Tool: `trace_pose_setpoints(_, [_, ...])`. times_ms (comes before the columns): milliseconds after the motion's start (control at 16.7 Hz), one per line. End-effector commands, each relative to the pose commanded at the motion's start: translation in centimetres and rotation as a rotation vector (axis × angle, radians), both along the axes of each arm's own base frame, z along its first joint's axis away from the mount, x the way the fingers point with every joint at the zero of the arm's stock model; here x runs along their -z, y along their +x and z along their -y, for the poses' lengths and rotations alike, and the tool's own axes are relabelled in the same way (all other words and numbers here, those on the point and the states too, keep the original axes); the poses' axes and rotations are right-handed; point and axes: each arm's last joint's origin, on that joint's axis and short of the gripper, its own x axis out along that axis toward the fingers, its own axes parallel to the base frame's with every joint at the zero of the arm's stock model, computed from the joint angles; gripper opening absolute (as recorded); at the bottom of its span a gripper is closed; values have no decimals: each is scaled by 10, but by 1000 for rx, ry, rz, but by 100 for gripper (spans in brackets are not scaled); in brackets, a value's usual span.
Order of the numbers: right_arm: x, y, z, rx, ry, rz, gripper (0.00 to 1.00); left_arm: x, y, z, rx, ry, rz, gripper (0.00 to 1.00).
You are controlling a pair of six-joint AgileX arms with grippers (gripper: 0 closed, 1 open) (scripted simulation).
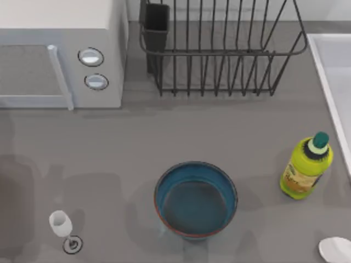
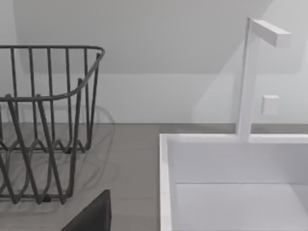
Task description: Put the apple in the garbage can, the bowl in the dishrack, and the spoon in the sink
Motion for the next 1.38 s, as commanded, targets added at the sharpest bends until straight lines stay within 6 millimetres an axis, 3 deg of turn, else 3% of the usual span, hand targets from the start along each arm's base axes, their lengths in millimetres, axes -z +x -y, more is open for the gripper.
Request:
trace_pose_setpoints(480, [0,0,0,0,0,0,100,0,0,0,0,0,0,98])
trace_pose_setpoints(1080, [0,0,0,0,0,0,100,0,0,0,2,1,2,100])
trace_pose_setpoints(1380, [0,0,0,0,0,0,100,-8,-20,14,153,54,118,100])
